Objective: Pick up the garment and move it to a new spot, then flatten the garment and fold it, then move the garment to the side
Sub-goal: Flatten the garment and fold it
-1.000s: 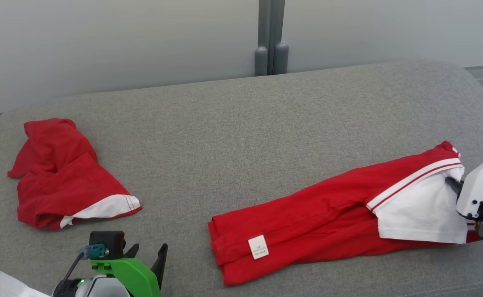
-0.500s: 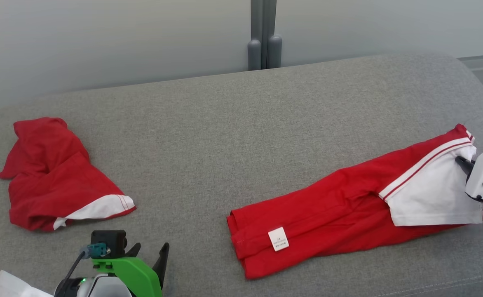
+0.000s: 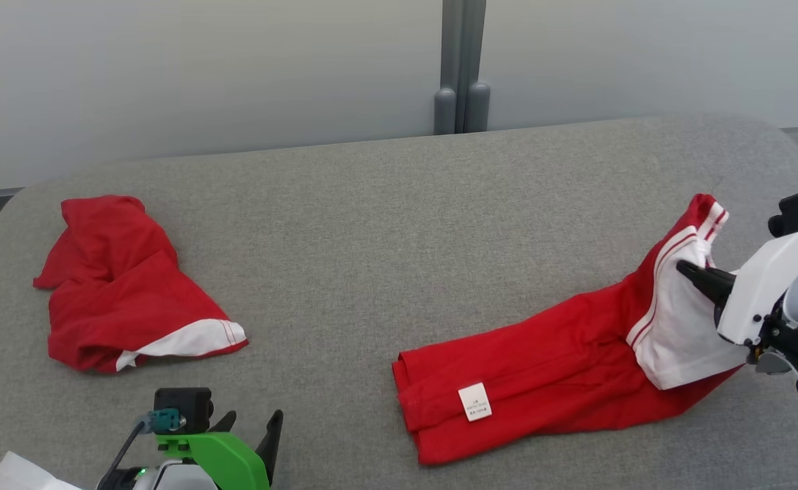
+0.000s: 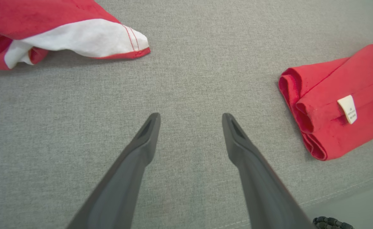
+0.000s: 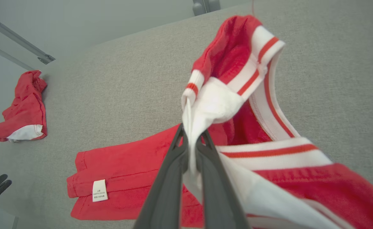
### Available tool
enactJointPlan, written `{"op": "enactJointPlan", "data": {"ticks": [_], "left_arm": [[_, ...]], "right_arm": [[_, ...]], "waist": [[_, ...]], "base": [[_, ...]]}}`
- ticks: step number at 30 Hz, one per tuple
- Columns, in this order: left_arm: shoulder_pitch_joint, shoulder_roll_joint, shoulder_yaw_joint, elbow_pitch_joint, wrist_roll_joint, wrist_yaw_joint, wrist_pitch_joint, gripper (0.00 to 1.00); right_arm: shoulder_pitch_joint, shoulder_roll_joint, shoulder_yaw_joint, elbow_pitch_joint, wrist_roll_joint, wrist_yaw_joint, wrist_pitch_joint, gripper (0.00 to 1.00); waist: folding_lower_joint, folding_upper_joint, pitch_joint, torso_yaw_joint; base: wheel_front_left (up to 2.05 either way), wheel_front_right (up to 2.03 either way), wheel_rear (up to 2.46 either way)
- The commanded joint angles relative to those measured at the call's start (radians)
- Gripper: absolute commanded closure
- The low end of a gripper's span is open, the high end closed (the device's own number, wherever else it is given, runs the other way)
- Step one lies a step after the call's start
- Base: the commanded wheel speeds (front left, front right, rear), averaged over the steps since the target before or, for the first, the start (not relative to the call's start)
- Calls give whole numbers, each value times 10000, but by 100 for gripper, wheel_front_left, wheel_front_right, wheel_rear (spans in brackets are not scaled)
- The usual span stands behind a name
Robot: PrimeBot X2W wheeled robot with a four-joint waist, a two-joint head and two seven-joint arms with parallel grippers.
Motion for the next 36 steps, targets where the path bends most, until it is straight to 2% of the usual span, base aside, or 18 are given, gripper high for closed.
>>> {"op": "enactJointPlan", "data": {"ticks": [1, 9, 13, 24, 30, 36], "left_arm": [[109, -42, -9, 17, -70, 18, -39, 0], [175, -65, -22, 106, -132, -22, -63, 0], [173, -79, -50, 129, -137, -58, -59, 0], [116, -81, -106, 143, -120, -65, -13, 0], [78, -133, -119, 159, -135, -49, -13, 0], [28, -76, -137, 137, -126, -75, 4, 0]], "right_arm": [[242, 98, -24, -348, 57, 3, 159, 100], [1231, 831, -43, -2245, -204, 3, 1187, 100], [1604, 1348, -7, -2677, -416, 3, 1483, 100], [1493, 2504, 64, -1850, -741, 3, 1383, 100], [1347, 2838, 348, -1419, -682, 3, 1250, 100], [1180, 2899, 692, -861, -655, 3, 924, 100]], "waist": [[0, 0, -47, 130], [0, 0, -144, 741], [0, 0, -173, 1047], [0, 0, -181, 1563], [0, 0, -204, 1722], [0, 0, -185, 1875]], "base": [[0, 0, 0], [0, 0, 0], [0, 0, 0], [0, 0, 0], [0, 0, 0], [0, 0, 0]]}}
